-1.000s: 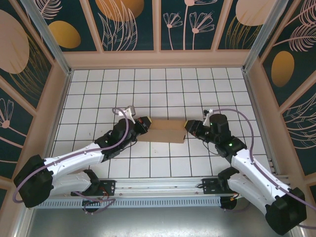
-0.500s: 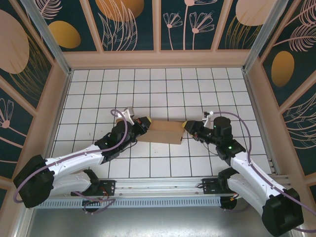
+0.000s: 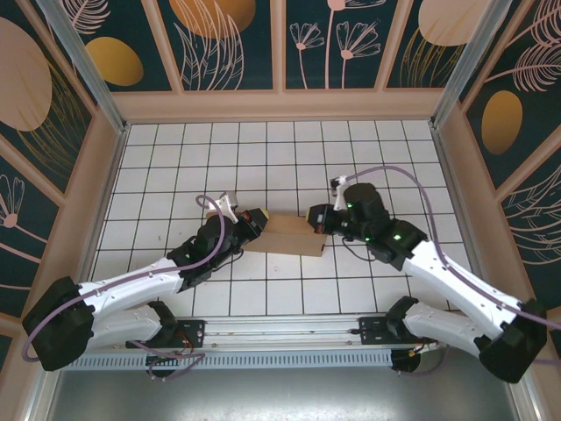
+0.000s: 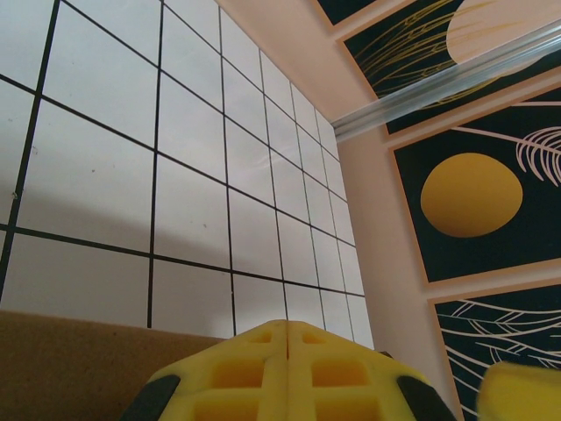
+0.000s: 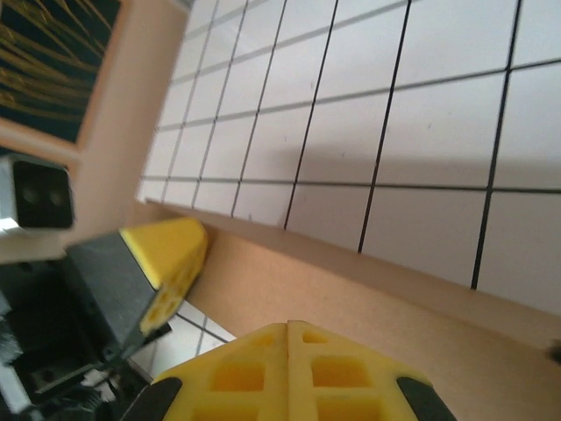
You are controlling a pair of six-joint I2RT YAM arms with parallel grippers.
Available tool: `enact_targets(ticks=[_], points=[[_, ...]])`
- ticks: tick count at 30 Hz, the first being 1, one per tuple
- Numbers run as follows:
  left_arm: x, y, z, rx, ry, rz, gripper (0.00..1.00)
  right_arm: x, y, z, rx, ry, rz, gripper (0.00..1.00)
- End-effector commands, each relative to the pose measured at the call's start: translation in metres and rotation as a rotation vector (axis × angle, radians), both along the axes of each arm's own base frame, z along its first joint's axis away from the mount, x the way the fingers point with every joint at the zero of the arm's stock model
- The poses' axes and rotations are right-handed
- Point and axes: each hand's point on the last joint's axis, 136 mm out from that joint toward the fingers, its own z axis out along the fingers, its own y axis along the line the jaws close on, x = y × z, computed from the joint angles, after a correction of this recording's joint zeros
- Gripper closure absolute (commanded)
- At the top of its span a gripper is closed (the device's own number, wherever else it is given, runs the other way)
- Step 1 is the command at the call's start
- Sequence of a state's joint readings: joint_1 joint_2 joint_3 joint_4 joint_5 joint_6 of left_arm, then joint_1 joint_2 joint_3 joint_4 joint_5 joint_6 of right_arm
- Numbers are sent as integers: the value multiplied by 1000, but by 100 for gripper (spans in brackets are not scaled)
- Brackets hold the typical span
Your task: Fold the paper box
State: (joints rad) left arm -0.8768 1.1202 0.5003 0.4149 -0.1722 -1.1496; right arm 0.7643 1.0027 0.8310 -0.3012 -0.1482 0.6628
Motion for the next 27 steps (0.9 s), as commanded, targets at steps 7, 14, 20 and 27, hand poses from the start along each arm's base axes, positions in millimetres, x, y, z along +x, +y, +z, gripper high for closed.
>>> enact_targets(ticks=[7, 14, 20, 27], points=[[-15, 8, -50, 153, 129, -30, 100, 14, 38, -6, -63, -44, 26, 100], [-15, 8, -47, 150, 126, -30, 100, 8, 44, -19, -82, -29, 35, 100], [-16, 7, -49, 149, 128, -33, 100, -1, 43, -23, -75, -76, 18, 100], [-14, 8, -34, 167, 90, -39, 100, -1, 31, -58, -161, -45, -18, 100]])
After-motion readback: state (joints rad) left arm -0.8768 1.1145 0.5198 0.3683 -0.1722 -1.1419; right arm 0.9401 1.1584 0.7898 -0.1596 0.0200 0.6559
